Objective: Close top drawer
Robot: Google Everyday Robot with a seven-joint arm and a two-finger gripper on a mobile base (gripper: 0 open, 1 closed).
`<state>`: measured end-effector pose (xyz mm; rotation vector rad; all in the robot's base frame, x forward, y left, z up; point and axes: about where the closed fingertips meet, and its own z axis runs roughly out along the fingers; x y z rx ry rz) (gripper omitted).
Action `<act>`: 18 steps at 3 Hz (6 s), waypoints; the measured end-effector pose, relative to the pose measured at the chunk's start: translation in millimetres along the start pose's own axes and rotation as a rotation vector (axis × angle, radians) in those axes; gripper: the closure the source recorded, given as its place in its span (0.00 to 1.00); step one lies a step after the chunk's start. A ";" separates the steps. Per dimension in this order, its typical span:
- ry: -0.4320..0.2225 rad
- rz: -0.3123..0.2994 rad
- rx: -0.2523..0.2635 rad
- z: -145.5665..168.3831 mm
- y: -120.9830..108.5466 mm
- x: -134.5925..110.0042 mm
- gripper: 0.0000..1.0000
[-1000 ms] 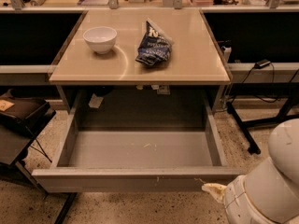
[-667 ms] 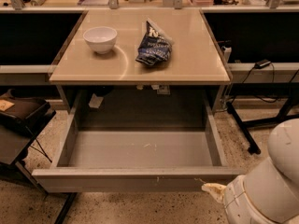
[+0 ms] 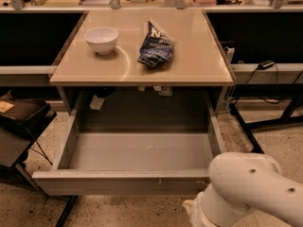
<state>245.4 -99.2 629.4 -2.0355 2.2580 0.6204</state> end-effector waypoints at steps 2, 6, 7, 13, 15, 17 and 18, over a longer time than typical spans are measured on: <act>0.071 0.125 0.119 33.9 -97.5 -12.1 0.00; 0.029 0.220 0.193 -13.3 -145.7 -12.4 0.00; 0.012 0.219 0.203 -16.4 -150.2 -10.5 0.00; -0.079 0.195 0.246 -71.5 -269.2 -54.9 0.00; -0.102 0.204 0.235 -80.4 -294.3 -67.2 0.00; -0.119 0.219 0.230 -90.5 -314.9 -80.0 0.00; -0.119 0.219 0.230 -90.5 -314.9 -80.0 0.00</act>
Offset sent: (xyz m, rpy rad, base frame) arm 0.1816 0.0078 -0.0423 -0.1961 -0.1504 -0.3334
